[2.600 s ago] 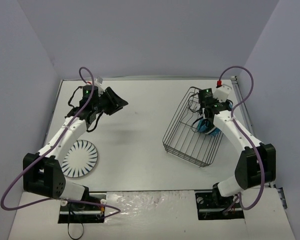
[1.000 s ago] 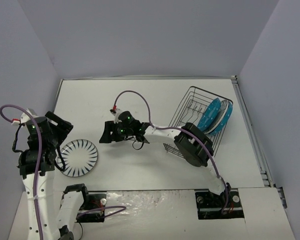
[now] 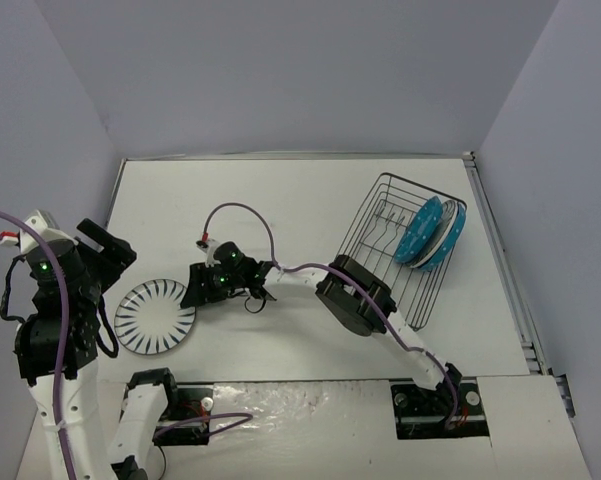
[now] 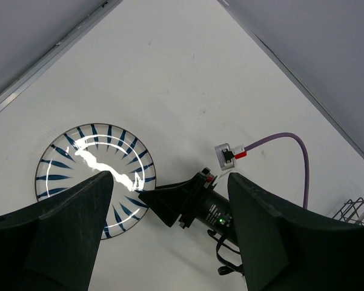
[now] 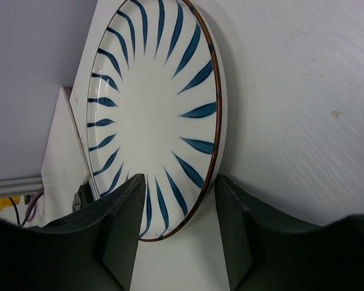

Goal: Load the plates into the dish rack

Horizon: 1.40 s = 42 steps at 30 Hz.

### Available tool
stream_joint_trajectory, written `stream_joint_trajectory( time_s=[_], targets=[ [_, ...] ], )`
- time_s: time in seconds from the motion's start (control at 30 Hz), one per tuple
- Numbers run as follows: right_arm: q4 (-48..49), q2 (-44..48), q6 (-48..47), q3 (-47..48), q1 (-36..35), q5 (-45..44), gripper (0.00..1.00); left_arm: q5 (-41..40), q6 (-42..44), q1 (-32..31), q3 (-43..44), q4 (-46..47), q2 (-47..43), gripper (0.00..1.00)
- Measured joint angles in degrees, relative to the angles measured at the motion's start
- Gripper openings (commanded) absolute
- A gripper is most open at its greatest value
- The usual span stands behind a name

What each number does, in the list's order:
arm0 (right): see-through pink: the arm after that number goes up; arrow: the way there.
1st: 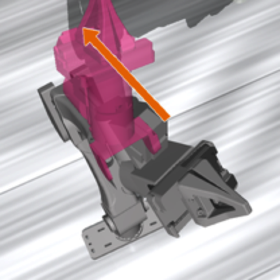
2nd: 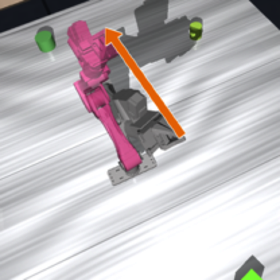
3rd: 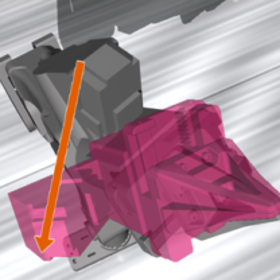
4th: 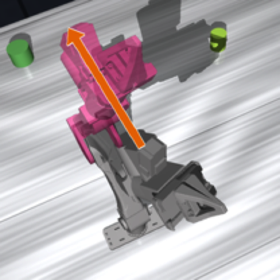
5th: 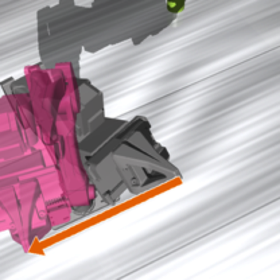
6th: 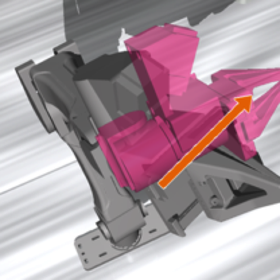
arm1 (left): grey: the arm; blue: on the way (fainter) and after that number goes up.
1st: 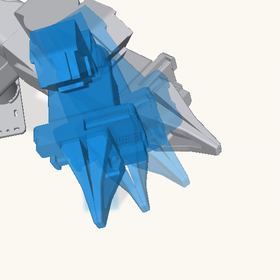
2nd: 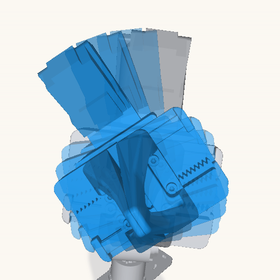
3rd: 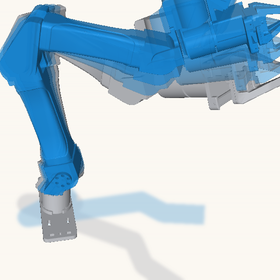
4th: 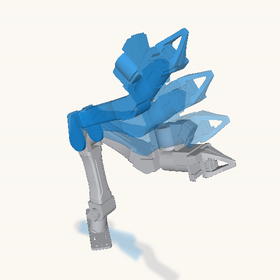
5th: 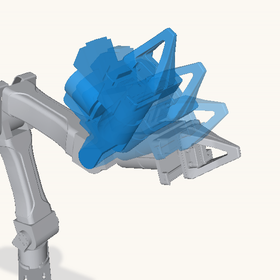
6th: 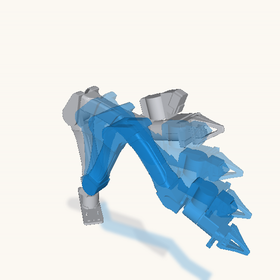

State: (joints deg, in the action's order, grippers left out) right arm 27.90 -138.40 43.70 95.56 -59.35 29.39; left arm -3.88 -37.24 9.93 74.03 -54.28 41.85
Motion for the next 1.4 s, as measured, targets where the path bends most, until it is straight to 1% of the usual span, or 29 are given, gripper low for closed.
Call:
stream_joint_trajectory(
  time_s=[0.17,0.27,0.4,0.47,0.7,1.03,1.17,1.4],
  targets=[
    [0.1,-1.11,0.13,1.43,0.0,-0.01,0.41,0.4,0.36,0.0,0.59,-0.06,-0.13,0.73],
    [-0.08,-1.23,0.08,1.56,0.0,-0.24,0.35,0.85,0.48,0.0,0.67,-0.14,-0.14,0.73],
    [-0.86,-1.8,-0.06,2.3,0.02,-0.89,0.23,1.54,0.55,0.0,0.67,-0.15,-0.12,0.73],
    [-1.16,-2.09,-0.18,2.6,0.04,-1.38,0.15,1.83,0.58,0.0,0.67,-0.15,-0.12,0.73],
    [-2.49,-2.15,0.01,2.97,0.0,-2.71,0.01,2.62,0.58,0.0,0.67,-0.15,-0.12,0.73],
    [-3.2,-1.19,-0.31,2.07,0.07,-4.89,0.0,4.02,0.54,0.0,0.14,0.26,-0.08,0.73],
    [-5.5,2.79,-1.07,-2.34,0.81,-7.98,0.0,5.19,0.37,0.0,-1.58,0.77,0.02,0.73],
    [-12.15,9.87,-4.56,-8.23,6.16,-13.84,0.0,7.72,-0.66,0.0,-5.37,3.03,1.49,0.72]
  ],
)
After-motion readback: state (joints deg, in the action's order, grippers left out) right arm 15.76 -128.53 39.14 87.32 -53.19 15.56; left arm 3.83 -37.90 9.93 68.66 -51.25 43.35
